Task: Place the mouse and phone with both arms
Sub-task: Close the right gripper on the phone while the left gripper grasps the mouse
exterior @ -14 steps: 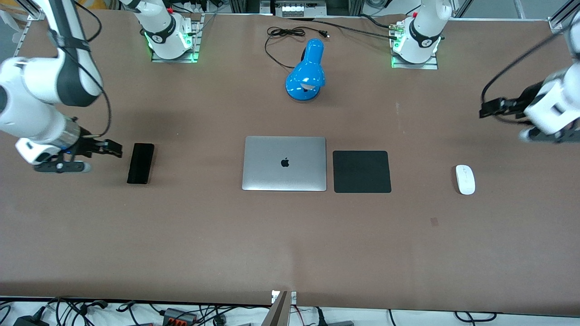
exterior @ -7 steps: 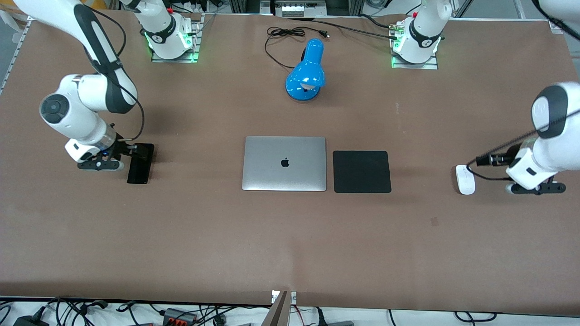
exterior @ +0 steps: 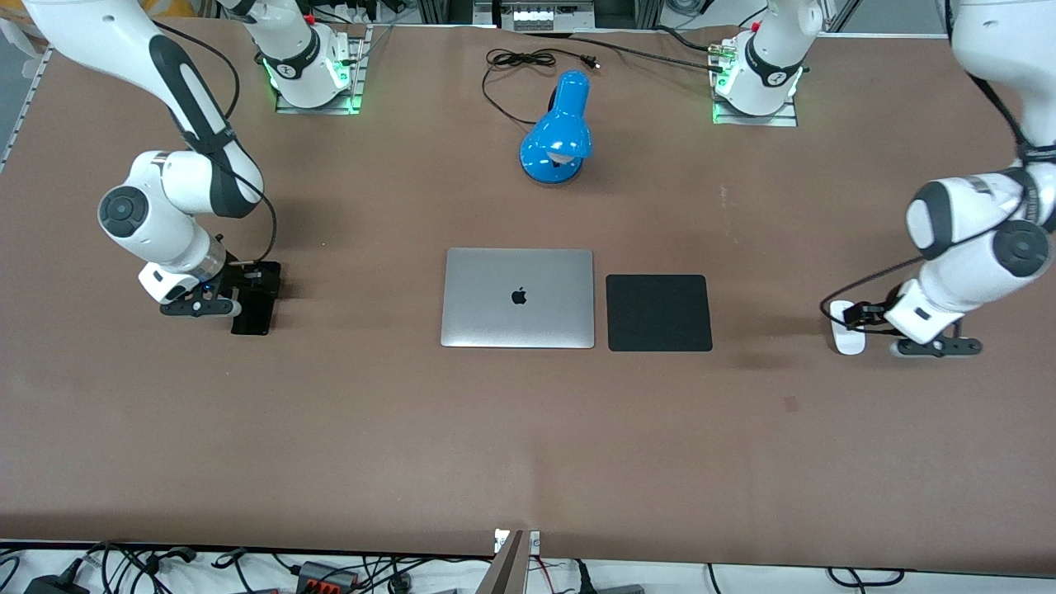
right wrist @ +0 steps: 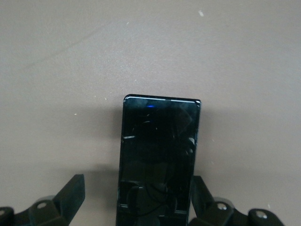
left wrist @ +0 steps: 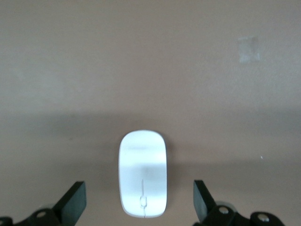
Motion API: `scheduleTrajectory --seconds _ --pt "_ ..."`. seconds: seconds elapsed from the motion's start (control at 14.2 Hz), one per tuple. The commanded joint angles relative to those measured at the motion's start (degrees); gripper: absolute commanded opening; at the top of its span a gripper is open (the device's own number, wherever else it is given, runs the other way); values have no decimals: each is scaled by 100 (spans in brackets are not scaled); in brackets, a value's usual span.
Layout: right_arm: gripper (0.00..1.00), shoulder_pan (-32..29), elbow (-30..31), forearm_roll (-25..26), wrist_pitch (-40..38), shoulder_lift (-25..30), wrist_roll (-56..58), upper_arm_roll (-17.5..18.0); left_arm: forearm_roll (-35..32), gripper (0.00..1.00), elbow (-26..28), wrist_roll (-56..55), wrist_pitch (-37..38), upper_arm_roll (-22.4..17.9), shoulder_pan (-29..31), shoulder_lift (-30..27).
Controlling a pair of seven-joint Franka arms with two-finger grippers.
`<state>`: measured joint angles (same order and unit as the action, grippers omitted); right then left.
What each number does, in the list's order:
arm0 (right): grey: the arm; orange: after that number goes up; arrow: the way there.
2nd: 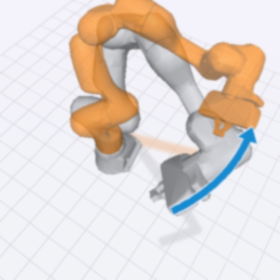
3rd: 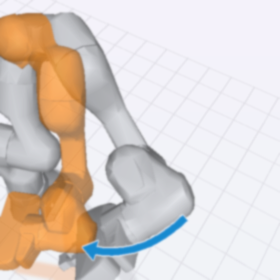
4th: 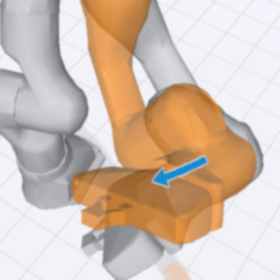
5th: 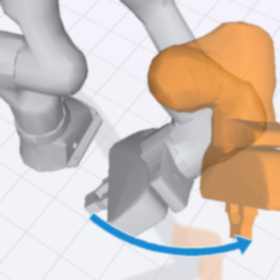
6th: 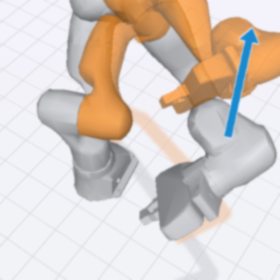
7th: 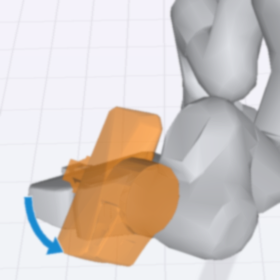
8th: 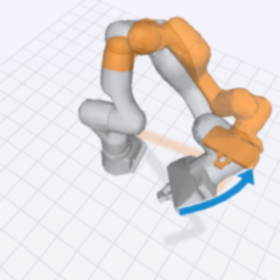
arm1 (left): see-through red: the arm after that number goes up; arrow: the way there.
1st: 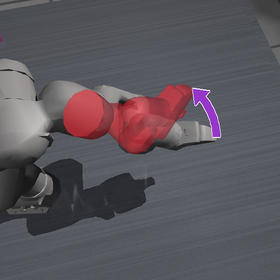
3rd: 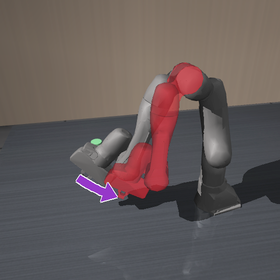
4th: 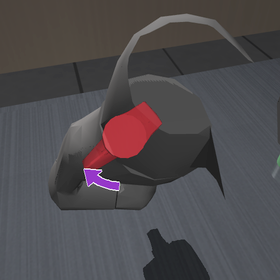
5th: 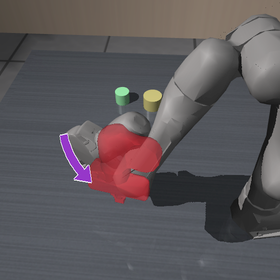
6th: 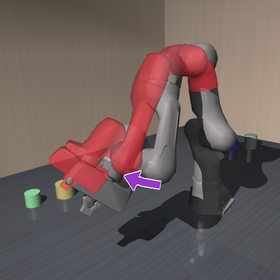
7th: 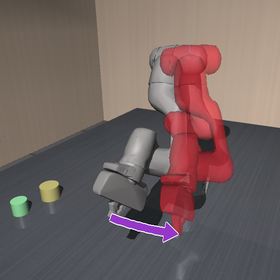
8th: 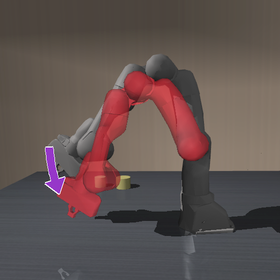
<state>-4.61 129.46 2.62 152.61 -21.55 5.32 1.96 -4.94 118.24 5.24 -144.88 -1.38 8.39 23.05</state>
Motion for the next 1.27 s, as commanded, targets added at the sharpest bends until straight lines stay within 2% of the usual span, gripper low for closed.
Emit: scheduleTrajectory --seconds 0.0,0.42,0.49,0.56,0.63,0.7,0.77,0.92,1.06,1.2 --pt "100 -128 -52 72 181 -235 540 15 -104 100 419 91 -804 15 83 146" --pt "100 -137 -44 72 119 -218 637 15 -113 100 419 275 -1596 24 241 692" --pt "100 -137 -44 72 119 -210 637 24 -113 94 411 284 -1596 24 250 683" --pt "100 -137 -44 72 119 -192 637 24 -113 70 411 276 -1578 24 268 692" --pt "100 -137 -44 72 119 -183 637 15 -113 57 419 276 -1570 33 303 692" --pt "100 -146 -26 72 111 -192 602 15 -113 53 411 267 -1543 41 303 666" --pt "100 -163 -17 72 111 -209 567 15 -113 37 402 319 -1534 41 303 648" --pt "100 -172 -17 72 111 -227 541 15 -113 27 340 390 -1264 50 303 604" --pt "100 -216 -9 72 41 -236 541 15 -113 23 218 390 -921 76 286 429" --pt "100 -216 -17 64 -12 -245 532 15 -113 21 -193 390 16 252 303 201"
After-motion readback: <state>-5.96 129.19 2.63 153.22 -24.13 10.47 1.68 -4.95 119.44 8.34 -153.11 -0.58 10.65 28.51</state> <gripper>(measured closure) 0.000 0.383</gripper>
